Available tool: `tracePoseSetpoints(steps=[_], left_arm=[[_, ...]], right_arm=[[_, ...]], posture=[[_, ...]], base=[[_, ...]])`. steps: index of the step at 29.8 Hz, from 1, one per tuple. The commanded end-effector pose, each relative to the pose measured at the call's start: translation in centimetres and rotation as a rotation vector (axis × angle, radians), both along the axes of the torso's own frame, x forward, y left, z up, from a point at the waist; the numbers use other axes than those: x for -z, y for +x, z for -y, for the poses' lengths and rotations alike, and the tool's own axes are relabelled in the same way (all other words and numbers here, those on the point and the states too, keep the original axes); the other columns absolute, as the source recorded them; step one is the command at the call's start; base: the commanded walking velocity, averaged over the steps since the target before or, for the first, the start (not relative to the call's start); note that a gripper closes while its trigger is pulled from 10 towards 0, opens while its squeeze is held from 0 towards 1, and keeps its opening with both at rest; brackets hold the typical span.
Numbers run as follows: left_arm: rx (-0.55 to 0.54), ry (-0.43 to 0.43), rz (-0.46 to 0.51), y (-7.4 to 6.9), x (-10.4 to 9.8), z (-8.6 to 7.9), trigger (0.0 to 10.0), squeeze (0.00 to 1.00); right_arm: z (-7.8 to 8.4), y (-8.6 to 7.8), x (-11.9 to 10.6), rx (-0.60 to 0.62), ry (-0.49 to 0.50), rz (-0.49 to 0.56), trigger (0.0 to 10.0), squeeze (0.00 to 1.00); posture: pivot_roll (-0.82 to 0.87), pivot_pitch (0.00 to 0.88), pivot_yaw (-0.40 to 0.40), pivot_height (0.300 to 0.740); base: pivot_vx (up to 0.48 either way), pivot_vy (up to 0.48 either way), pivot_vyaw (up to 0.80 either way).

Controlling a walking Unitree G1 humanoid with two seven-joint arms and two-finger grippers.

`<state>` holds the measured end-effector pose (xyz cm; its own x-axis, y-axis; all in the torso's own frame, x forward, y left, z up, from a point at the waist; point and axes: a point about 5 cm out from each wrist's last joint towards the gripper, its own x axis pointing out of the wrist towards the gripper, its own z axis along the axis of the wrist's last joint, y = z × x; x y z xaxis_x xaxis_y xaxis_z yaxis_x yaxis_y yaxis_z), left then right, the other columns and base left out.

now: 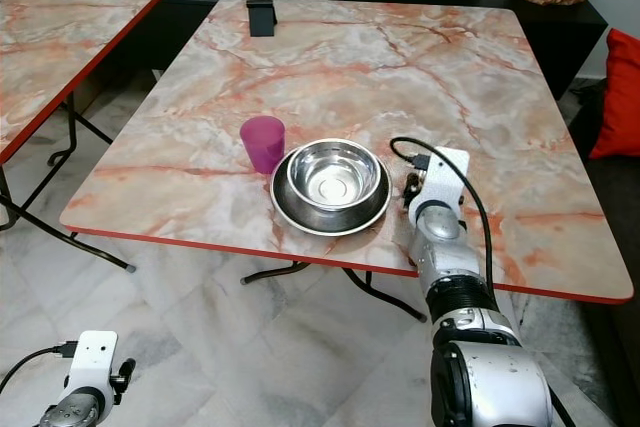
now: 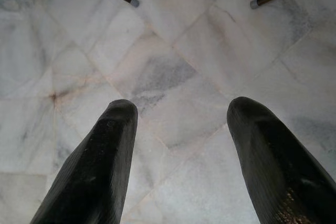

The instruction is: Setting the table

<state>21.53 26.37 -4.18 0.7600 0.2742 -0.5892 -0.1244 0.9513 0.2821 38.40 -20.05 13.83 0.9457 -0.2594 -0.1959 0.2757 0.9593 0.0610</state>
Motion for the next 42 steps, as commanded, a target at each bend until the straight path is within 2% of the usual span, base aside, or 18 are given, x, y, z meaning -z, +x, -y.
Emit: tracePoseSetpoints(steps=[1, 4, 8, 15, 28, 42], left_arm=[[0.003, 0.002, -0.018, -0.4, 0.2, -0.2, 10.0, 0.0], [0.006, 0.003, -0.018, -0.4, 0.2, -0.2, 10.0, 0.0], [0.013, 0.003, -0.02, -0.4, 0.2, -0.1, 10.0, 0.0], [0.014, -0.001, -0.022, -0.5, 0.3, -0.1, 10.0, 0.0], [0.016, -0.008, -0.019, -0.4, 0.3, -0.1, 10.0, 0.0], [0.021, -0.011, -0.02, -0.4, 0.3, 0.0, 10.0, 0.0]], right_arm=[[-0.1, 0.4, -1.2, 0.005, 0.014, 0.054, 10.0, 0.0], [0.2, 0.4, -1.9, 0.031, 0.018, 0.093, 10.0, 0.0], [1.3, 0.1, -1.1, 0.091, 0.011, 0.042, 10.0, 0.0], [2.2, -0.4, 0.0, 0.126, 0.0, -0.016, 10.0, 0.0], [1.9, -0.4, 0.8, 0.085, -0.03, -0.092, 10.0, 0.0], [1.7, -0.4, 1.2, 0.068, -0.042, -0.121, 10.0, 0.0]], posture=[[0.04, 0.109, 0.022, 0.74], [0.04, 0.11, 0.023, 0.74], [0.04, 0.11, 0.023, 0.74], [0.04, 0.108, 0.021, 0.74], [0.05, 0.103, 0.018, 0.74], [0.04, 0.093, 0.018, 0.74]], base=[[0.0, 0.0, 0.0], [0.0, 0.0, 0.0], [0.0, 0.0, 0.0], [0.0, 0.0, 0.0], [0.0, 0.0, 0.0], [0.0, 0.0, 0.0]])
